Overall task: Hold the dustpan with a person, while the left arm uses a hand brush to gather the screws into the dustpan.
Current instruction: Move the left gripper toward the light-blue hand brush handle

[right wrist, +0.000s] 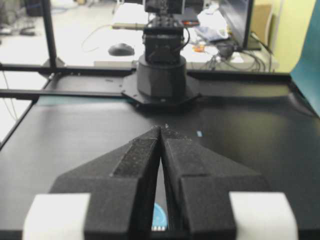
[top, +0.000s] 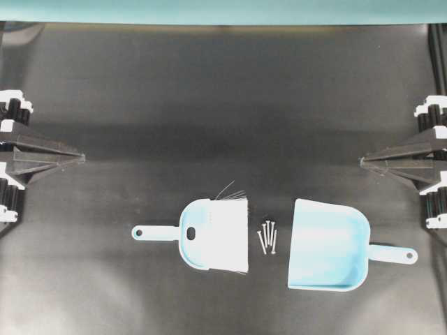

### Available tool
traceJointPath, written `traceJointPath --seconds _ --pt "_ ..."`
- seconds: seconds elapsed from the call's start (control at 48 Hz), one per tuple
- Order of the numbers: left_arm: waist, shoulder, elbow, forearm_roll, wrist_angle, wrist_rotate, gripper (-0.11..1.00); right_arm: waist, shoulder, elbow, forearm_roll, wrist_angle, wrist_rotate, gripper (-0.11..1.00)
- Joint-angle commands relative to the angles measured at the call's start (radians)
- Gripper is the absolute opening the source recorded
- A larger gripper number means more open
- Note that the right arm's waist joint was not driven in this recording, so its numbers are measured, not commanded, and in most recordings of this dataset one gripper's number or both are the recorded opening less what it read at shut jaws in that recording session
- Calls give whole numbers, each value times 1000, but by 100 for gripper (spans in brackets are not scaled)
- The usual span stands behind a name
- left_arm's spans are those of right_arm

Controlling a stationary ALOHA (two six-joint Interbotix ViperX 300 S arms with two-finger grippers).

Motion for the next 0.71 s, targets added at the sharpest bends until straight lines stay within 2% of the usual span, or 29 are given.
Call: traceJointPath --seconds 0.0,0.063,0.104,0.167,0.417,0.563,0.688 --pt "-37 9 -20 43 43 -9 5 0 9 -2 2 -5 6 4" --pt "-51 18 -32 43 97 -15 6 0 5 5 2 23 3 5" --pt "-60 26 -44 43 132 -25 2 0 3 5 2 52 2 2" --pt "-71 43 -61 43 183 -40 1 0 0 3 2 97 3 1" --pt "-77 192 -89 43 402 -143 1 2 -17 8 2 186 3 1" --pt "-78 304 -109 43 437 -215 1 0 -29 14 2 196 3 1" --pt "-80 380 -126 43 443 -229 1 2 -37 18 2 207 5 0"
